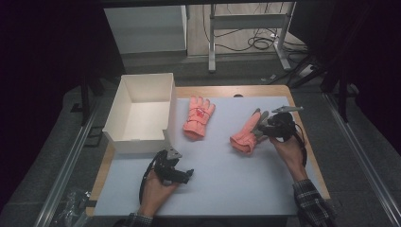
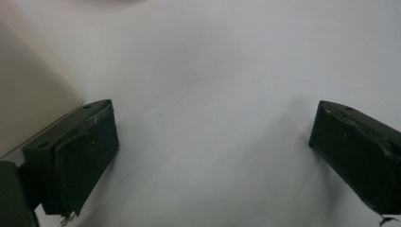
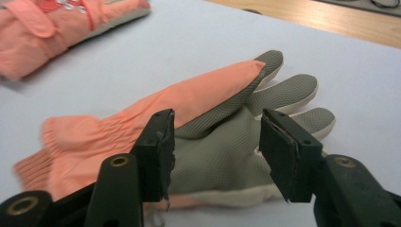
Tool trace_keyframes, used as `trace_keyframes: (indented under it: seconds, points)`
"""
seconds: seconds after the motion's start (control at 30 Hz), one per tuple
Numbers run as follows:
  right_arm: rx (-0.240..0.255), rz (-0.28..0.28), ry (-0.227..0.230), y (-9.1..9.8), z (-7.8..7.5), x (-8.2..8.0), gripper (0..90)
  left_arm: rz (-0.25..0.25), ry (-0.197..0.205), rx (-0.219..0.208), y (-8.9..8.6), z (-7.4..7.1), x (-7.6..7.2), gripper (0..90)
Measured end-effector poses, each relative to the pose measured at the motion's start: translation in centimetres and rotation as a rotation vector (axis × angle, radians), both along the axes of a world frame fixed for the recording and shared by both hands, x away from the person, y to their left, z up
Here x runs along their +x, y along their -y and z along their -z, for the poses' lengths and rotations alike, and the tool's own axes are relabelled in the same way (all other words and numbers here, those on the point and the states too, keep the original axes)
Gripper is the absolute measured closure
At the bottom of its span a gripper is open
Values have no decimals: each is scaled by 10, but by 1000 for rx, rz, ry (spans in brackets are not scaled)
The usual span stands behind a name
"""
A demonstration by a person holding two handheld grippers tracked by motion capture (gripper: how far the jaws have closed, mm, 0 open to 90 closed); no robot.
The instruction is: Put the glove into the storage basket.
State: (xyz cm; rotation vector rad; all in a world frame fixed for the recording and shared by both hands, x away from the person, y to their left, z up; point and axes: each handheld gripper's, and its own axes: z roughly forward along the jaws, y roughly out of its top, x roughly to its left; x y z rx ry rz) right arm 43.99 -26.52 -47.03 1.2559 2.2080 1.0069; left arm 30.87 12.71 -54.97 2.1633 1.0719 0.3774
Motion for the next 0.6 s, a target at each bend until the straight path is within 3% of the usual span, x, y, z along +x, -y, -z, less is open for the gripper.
trace_keyframes:
  seconds: [0.1, 0.27, 0.4, 0.47, 0.6]
  points:
    - [1, 14, -26, -2, 8, 10, 468, 0, 0, 1, 0, 0, 0, 19]
    - [-40, 42, -72, -5, 21, 20, 463, 0, 0, 0, 0, 0, 0, 19]
    - [-57, 55, -70, -8, 33, 21, 585, 0, 0, 0, 0, 0, 0, 19]
    - [-82, 69, -58, -11, 34, 19, 662, 0, 0, 1, 0, 0, 0, 19]
    - [-76, 84, -67, -14, 33, 18, 807, 0, 1, -1, 0, 0, 0, 19]
